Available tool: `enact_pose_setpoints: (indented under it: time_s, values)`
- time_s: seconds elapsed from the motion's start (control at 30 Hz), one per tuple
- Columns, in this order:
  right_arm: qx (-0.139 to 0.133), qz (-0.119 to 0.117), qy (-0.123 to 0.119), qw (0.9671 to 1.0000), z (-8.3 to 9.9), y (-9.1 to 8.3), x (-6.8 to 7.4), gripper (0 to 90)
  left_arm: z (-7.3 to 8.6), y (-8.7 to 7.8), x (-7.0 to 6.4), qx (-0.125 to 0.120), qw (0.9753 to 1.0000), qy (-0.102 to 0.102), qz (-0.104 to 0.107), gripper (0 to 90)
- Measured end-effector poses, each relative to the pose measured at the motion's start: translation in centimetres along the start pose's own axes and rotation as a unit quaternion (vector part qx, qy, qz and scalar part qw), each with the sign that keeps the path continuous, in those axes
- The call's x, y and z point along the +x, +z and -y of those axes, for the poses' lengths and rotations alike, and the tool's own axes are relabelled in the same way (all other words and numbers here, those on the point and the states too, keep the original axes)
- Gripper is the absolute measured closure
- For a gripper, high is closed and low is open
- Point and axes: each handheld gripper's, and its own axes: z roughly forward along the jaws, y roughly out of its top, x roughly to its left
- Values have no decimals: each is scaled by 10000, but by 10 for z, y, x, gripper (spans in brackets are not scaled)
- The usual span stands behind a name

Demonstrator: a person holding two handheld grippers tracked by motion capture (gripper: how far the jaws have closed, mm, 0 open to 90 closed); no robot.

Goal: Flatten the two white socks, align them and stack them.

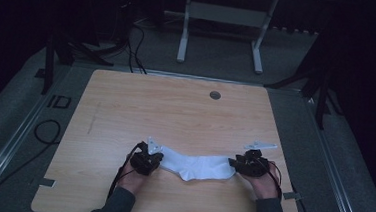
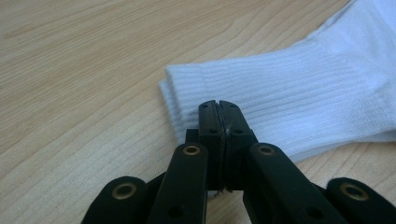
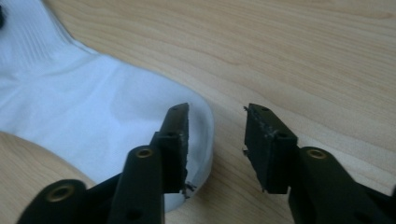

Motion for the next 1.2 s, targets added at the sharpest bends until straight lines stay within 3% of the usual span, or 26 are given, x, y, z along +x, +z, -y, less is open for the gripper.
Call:
enact_pose_setpoints:
  time_s: [0.67, 1.2]
  values:
    - [-347, -76, 178, 9992, 1, -13, -7, 520, 0, -8, 3, -329, 9993, -160, 70, 863]
    - [-358, -76, 356, 9987, 6, -12, -17, 515, 1, -17, 22, -445, 9982, -396, -94, 852]
